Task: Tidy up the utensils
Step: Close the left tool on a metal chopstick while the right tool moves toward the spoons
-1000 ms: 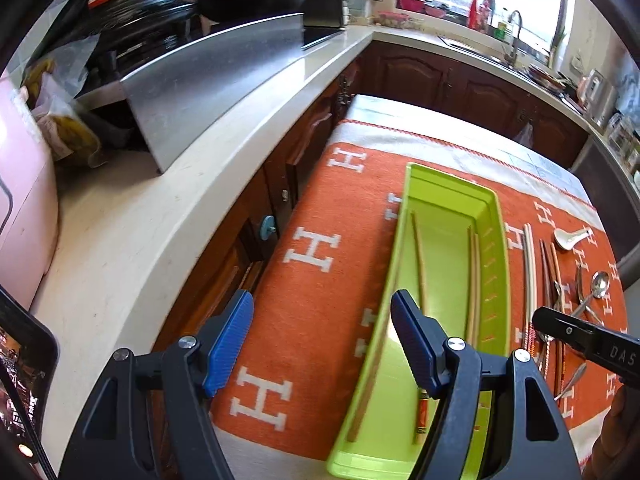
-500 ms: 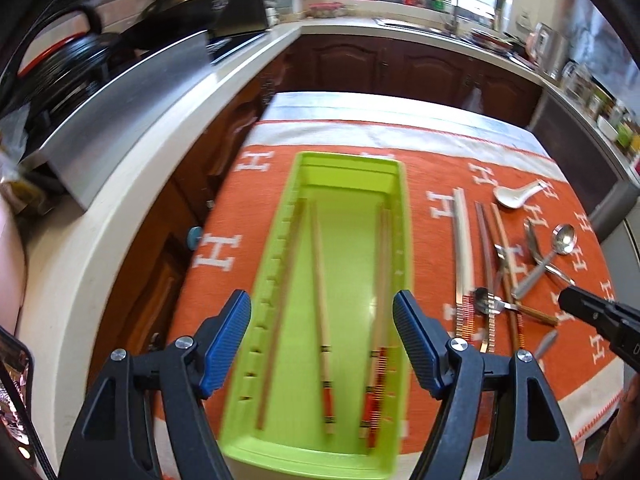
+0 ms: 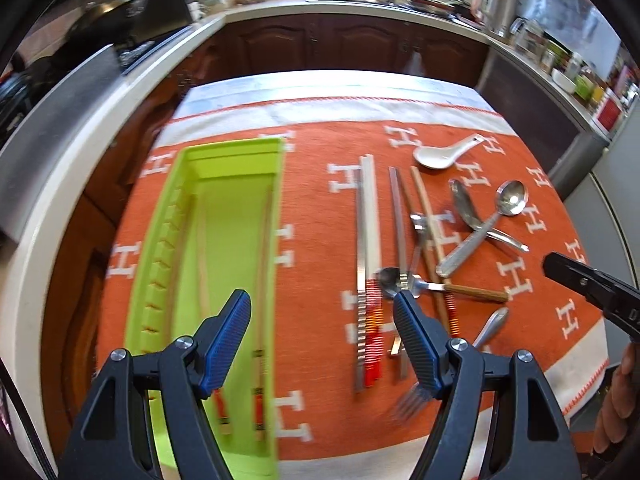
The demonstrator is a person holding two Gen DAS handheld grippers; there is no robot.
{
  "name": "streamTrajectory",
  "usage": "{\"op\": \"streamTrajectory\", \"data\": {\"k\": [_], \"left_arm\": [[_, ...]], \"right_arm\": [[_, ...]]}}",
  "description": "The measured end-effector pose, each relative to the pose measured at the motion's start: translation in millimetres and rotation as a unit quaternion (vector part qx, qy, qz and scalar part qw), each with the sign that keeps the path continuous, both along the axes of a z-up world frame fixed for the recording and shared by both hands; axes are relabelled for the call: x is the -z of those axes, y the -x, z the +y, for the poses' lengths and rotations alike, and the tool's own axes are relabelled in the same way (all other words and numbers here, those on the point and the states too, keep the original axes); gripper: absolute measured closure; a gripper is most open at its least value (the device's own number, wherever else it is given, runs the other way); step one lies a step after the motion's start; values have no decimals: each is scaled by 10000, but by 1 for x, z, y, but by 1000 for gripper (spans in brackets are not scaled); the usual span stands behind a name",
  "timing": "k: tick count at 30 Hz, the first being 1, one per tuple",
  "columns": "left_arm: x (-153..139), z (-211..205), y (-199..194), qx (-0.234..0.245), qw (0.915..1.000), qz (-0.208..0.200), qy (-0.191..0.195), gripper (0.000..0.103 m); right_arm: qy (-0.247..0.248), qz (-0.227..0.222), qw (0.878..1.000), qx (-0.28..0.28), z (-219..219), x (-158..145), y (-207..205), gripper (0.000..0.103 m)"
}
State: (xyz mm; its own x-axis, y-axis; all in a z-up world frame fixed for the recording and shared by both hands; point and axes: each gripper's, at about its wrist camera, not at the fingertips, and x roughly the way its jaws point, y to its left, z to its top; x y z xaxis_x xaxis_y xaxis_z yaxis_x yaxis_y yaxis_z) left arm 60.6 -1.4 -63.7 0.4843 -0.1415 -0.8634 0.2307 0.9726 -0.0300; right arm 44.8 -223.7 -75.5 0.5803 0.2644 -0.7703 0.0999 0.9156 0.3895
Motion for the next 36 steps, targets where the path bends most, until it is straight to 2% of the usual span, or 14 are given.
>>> {"op": "streamTrajectory", "data": {"k": [3,6,9,14,16,27,29,31,36], "left_arm": [[4,-16,-6,224,9997,57,125,32],[8,-31,-20,411,9985,158,319,45],[17,-40,-34,502,9969,342,493,55],[35,-52,-54,581,9946,610,612,82],[42,-55,-60,580,9934,736,665,87],[70,-69,-77,592,9914,1015,573,89],[73,-70,-79,572,9920,1026,462,90],[74,-72,-79,582,9927,969,433,90],[74,-83,-70,659,9958,632,45,90]], "right_arm": [[-103,62,9999,50,-9,7,-2,95],[-259,142,9995,95,-17,16,-7,95],[-385,207,9990,109,-23,24,-11,90],[-561,321,9978,131,-31,38,-18,88],[-616,364,9974,126,-34,43,-21,88],[-892,544,9945,92,-44,64,-35,88],[-923,549,9942,86,-45,65,-37,88],[-936,557,9940,86,-44,66,-38,88],[-1084,657,9919,116,-46,73,-41,88]]}}
